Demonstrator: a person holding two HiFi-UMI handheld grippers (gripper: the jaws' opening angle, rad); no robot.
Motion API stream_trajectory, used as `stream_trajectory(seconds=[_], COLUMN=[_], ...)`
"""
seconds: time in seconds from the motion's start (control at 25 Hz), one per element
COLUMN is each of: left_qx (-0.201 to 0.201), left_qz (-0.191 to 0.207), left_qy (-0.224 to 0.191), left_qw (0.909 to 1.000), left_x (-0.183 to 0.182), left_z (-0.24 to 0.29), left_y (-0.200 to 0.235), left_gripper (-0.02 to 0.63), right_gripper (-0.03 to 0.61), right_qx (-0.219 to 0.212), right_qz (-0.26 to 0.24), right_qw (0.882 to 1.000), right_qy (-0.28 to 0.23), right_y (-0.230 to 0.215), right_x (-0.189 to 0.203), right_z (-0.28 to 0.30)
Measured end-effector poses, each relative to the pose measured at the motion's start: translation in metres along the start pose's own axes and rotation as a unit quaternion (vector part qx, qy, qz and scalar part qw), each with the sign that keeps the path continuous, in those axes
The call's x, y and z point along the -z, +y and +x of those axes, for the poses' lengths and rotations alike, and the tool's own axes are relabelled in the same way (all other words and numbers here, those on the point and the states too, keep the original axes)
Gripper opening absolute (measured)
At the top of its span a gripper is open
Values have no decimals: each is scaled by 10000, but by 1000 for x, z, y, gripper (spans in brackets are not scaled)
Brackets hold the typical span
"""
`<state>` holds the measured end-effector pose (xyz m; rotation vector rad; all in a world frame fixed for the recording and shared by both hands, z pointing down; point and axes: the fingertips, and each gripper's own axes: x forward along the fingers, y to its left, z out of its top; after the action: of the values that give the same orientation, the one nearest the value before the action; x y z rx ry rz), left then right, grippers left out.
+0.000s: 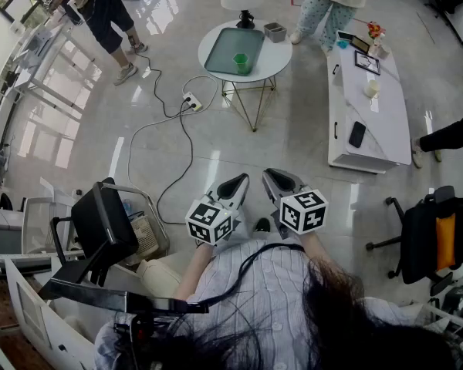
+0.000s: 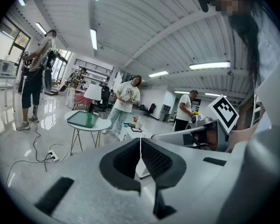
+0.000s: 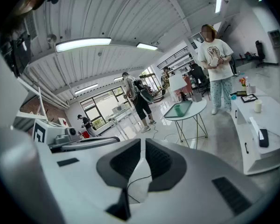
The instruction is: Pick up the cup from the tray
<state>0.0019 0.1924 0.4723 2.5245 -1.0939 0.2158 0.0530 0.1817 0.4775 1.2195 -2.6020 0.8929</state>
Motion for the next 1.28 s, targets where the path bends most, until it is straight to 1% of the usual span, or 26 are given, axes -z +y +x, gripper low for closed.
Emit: stream_trajectory(seconds=[0.36,0.6,0.68,0.8,1.0,1.28], left_qx=[-54,-86,-86,-29,118,262], left_qz=[10,-26,-3,-4,-8,31], left_qy=[8,48,5,-15,109,143], left_qw=[10000,9999,10000,10000,9999,9996], left_x=[-4,-10,-15,-24,-38,-68], left_z=[13,24,29,40,58,76], left_y=[18,37,46,60,90,148], left_gripper=[15,15,15,15,15,15], right_gripper=[52,52,52,52,52,52], right_qx=[-33,-36,-41,-19,98,222], right_qz=[-72,162,143,110,273,429], right_qw=[10000,9998,9998,9999,9996,9988], right_qy=[22,-116,-104,-32,51,-16], right_y=[-10,-21,-24,-28,-40,-46], right_x=[-7,-22,-27,-31,-46,-79], right_z=[16,33,42,56,87,143])
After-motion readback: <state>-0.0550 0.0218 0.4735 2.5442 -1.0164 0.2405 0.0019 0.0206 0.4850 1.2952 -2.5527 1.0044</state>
